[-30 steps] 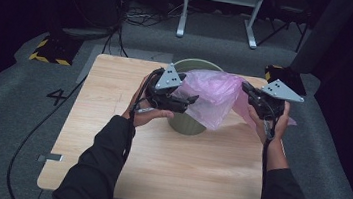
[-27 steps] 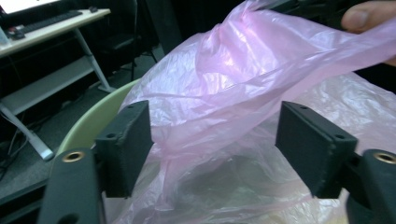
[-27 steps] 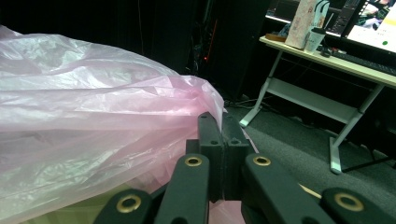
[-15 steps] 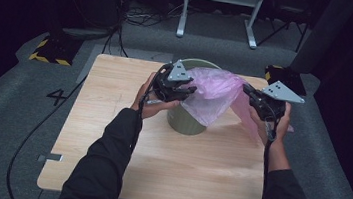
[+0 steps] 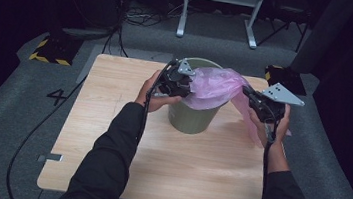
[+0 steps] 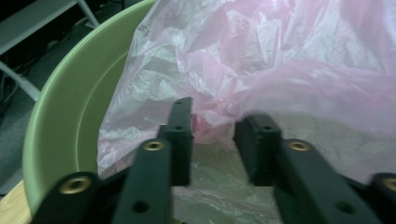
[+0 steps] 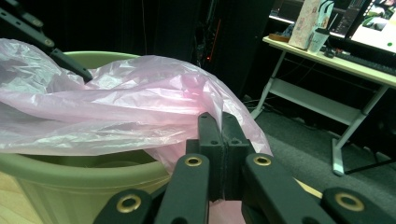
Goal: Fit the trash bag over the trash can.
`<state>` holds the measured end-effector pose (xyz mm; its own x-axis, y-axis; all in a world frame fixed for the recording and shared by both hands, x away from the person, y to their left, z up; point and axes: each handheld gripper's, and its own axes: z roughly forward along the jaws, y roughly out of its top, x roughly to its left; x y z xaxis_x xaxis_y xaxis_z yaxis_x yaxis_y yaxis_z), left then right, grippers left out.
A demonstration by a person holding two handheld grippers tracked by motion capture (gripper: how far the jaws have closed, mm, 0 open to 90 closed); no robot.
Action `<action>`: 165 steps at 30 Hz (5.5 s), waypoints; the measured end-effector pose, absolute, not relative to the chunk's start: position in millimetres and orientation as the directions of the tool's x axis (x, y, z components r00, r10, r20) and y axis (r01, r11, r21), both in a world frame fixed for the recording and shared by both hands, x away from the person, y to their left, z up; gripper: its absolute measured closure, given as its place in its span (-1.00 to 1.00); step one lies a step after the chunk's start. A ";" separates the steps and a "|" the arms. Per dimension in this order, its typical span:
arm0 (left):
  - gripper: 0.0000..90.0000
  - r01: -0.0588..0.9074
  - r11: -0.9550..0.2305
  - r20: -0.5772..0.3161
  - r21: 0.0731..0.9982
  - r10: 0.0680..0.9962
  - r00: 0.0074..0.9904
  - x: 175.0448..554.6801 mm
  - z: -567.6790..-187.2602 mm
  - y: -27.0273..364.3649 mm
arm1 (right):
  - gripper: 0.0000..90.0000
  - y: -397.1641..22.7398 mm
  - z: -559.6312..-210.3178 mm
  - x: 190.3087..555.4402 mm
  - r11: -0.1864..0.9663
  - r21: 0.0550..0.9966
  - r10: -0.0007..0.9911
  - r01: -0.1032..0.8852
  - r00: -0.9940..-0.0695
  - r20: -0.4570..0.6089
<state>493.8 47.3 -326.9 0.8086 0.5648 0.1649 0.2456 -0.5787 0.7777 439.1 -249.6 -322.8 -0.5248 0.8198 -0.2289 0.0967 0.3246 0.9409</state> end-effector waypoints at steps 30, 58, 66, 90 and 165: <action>0.20 0.113 -0.595 0.273 0.796 0.519 0.810 465.3 -308.3 15.6 | 1.00 -234.1 -324.5 429.4 0.379 0.923 0.785 0.064 -0.550 -0.284; -0.48 0.180 -0.445 0.125 0.877 0.574 0.810 470.8 -297.8 61.4 | 1.00 -226.7 -325.4 426.6 0.406 0.912 0.771 0.061 -0.559 -0.306; -0.56 0.095 -0.489 0.167 0.867 0.466 0.869 453.7 -295.2 13.6 | 1.00 -223.8 -325.1 430.0 0.415 0.907 0.771 0.075 -0.557 -0.308; 0.99 0.108 -0.600 0.255 0.792 0.487 0.835 468.7 -315.9 5.0 | 0.87 -214.4 -326.1 418.6 0.410 0.912 0.695 0.016 -0.652 -0.302; 1.00 0.100 -0.588 0.262 0.803 0.497 0.827 476.8 -314.1 14.8 | -0.27 -231.9 -360.0 398.6 0.582 0.810 0.606 0.072 -0.703 -0.373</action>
<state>476.8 14.8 -314.1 0.8271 0.4974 0.2617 0.0996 -0.5879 0.8028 398.6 -231.9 -360.0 -0.7027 0.6061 -0.3727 0.0721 0.5818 0.8101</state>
